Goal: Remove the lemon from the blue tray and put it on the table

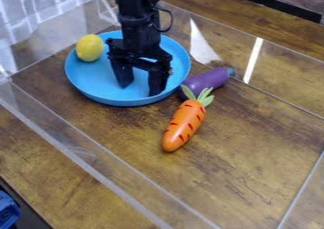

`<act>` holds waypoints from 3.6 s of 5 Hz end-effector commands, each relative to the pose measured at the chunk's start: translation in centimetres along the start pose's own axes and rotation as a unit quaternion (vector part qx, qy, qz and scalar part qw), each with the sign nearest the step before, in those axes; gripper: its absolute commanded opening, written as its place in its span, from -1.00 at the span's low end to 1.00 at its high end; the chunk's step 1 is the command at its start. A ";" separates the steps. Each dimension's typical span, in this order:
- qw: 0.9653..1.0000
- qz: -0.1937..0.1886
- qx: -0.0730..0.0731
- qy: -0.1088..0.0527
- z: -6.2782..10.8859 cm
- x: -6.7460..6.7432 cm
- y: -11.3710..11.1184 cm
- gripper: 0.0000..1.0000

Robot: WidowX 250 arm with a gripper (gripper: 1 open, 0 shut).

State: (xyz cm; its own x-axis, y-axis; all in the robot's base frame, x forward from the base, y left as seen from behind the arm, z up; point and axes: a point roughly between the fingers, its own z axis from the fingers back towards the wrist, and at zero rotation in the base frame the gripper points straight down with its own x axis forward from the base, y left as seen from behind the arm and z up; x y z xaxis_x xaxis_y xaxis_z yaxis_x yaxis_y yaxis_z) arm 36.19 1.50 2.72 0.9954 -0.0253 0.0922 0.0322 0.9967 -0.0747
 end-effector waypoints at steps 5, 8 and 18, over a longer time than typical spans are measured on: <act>0.999 0.034 -0.002 -0.041 -1.3 1.8 -5.1 1.00; 0.997 -0.058 -0.016 -0.037 -2.6 1.6 -6.9 1.00; 0.982 -0.184 -0.028 -0.019 -4.2 0.4 -17.2 1.00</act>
State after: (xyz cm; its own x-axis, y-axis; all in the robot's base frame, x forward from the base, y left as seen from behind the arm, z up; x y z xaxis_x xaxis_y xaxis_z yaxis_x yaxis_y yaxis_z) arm 38.16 -13.89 2.22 0.9162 -0.3334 0.2222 0.3571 0.9310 -0.0757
